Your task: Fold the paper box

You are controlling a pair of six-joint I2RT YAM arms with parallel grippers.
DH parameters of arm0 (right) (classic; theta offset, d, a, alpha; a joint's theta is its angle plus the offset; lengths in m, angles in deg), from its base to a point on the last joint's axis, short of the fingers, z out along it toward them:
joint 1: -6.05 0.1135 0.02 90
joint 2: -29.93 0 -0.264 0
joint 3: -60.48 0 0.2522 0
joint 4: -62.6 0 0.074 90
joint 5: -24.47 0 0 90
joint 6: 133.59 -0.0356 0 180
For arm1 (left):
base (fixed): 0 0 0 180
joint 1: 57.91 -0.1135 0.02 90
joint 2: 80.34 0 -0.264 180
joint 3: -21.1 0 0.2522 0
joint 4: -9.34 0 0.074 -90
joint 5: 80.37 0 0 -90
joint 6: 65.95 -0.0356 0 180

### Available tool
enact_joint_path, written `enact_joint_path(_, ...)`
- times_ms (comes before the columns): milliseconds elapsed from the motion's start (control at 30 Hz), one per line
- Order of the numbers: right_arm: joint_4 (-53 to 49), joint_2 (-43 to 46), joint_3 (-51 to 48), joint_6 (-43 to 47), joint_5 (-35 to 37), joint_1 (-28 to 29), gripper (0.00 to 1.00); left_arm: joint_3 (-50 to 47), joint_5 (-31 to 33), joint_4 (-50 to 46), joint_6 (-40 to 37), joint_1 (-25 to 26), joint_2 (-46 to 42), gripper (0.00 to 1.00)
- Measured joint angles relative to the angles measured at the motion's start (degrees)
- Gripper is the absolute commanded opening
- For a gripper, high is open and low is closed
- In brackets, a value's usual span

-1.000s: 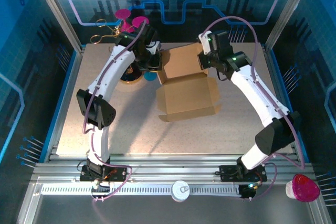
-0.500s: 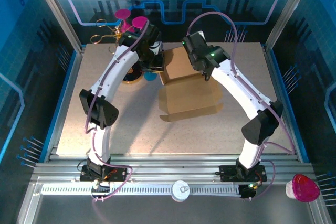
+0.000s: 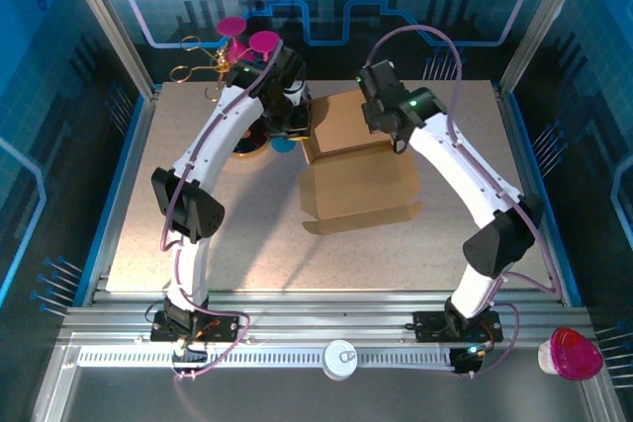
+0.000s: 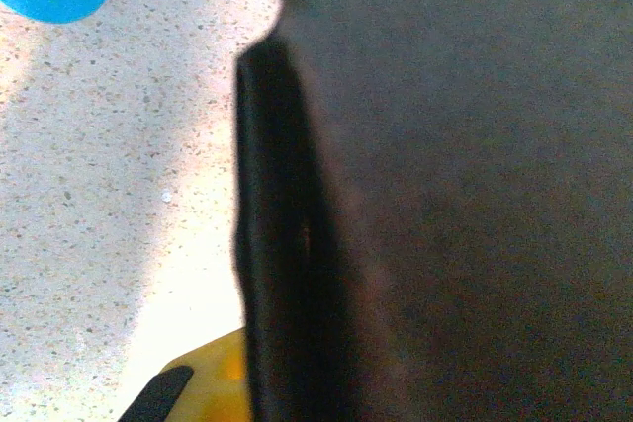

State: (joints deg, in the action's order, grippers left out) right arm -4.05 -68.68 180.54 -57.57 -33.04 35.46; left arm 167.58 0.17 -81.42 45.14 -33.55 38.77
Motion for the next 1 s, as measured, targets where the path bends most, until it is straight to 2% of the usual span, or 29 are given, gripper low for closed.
enact_joint_path(300,1.53,0.35,-1.86,0.04,-8.72,-3.82,0.2,0.0,-0.46,0.11,0.0,0.04,0.0,0.0)
enact_joint_path(400,1.57,0.35,-1.86,0.46,-9.99,-4.04,0.25,0.04,-0.57,0.13,-0.02,0.04,0.0,0.0)
enact_joint_path(633,2.36,0.11,-1.86,0.72,-10.69,-4.44,0.25,0.83,-0.66,0.09,-0.02,0.02,0.0,0.0)
enact_joint_path(800,2.97,-1.07,-1.86,0.92,-10.58,-4.63,0.22,1.01,-0.66,0.0,-0.02,-0.2,0.02,0.0)
enact_joint_path(1000,0.24,-4.13,1.44,0.46,-6.75,-4.35,0.02,1.09,-0.83,-0.24,-0.04,-0.24,0.33,0.0)
